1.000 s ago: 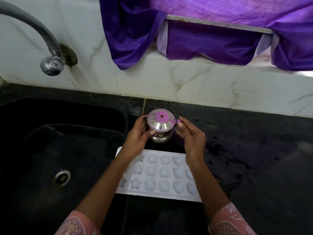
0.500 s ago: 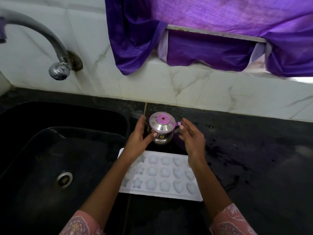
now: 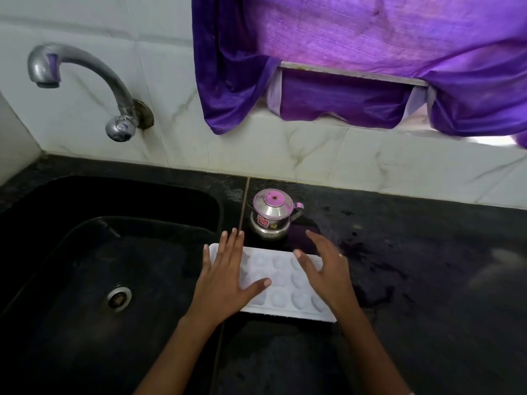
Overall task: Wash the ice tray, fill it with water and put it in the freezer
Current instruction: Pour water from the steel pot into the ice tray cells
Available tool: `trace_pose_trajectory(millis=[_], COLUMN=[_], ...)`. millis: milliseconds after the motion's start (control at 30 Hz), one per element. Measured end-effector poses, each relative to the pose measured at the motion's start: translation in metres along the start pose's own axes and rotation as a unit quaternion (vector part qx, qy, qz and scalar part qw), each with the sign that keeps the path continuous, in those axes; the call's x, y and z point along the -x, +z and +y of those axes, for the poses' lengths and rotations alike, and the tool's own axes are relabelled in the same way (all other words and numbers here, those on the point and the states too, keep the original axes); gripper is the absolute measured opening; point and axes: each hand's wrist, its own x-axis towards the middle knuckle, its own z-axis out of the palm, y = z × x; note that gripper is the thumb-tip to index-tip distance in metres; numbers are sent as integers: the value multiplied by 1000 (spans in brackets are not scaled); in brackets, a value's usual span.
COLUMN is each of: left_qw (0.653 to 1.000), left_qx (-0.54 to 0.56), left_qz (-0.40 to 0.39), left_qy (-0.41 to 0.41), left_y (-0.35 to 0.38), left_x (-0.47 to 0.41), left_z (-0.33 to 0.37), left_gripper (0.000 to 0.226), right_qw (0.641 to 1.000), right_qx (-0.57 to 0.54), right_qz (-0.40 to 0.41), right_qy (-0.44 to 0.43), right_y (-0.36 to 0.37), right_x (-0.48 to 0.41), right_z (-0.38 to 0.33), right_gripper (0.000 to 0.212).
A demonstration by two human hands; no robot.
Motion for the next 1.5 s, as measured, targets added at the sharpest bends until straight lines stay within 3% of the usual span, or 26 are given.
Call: trace_pose_trajectory(millis=[133,433,767,900,1100,1500], left_qw=[999,994,991,992,991,976], left_qx=[-44,-58,-33,-4,72,193], left_qz=[-24,-73,-80,-74,-54,-15], left_qy=[-16,-51,-101,-104,-98,-96], left_y=[-5,-11,-10,-10,-9,-13], left_x=[15,35,40,40,42,53], left_z=[-1,-15,-20,-20,-19,-20], left_gripper=[113,129,151,154,131,127], right_qw=[989,953,958,965,980,980], right_qx=[136,260,242,215,129,132], right_qz=[-59,-155,-153,-147,-149,-148], right_qy=[-24,-9,19,15,31,0], right_y=[-5,-12,-8,-7,-5,-13], right_x=[24,51,57,56,55,59], right_z=[10,14,20,19,16,3], right_gripper=[114,140,140,127,128,126])
